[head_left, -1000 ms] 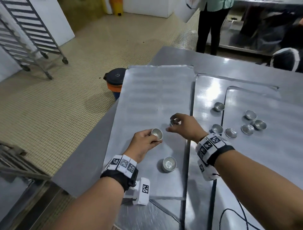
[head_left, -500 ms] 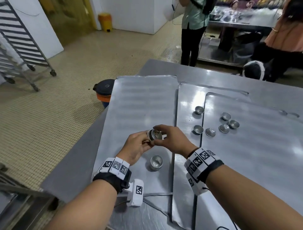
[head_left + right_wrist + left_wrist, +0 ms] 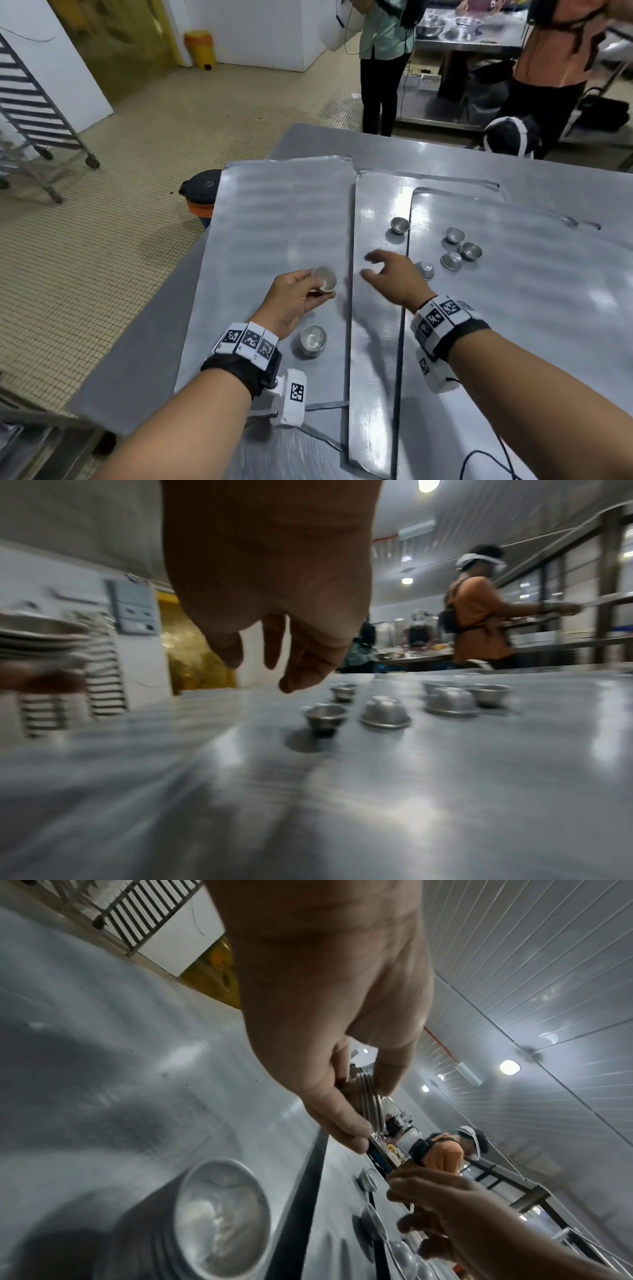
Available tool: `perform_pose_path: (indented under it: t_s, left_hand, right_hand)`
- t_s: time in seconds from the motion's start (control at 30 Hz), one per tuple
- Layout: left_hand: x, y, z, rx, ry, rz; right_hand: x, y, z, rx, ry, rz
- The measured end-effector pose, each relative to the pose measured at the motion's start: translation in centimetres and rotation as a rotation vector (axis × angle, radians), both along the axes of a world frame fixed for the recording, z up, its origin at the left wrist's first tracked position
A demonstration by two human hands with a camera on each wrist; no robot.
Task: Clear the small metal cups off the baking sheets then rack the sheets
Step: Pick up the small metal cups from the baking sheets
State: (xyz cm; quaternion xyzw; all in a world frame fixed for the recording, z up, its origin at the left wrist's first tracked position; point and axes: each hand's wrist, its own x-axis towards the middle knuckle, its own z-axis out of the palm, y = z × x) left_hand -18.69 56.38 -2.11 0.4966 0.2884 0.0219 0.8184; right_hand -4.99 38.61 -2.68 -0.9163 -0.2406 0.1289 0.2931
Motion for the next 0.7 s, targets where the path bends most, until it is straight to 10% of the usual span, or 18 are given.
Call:
perform_pose_path:
  t_s: [0.3, 0.7]
  left_hand:
    - [2.4, -1.9, -0.2, 0.023, 0.058, -0.073]
    - [2.1, -1.7, -0.8, 0.044, 0.076, -0.060]
  right_hand:
    - [6.3, -2.5, -2.4, -0.390, 0.023, -0.016]
    - [5.3, -2.2, -2.6, -0.324, -0.078, 0.048]
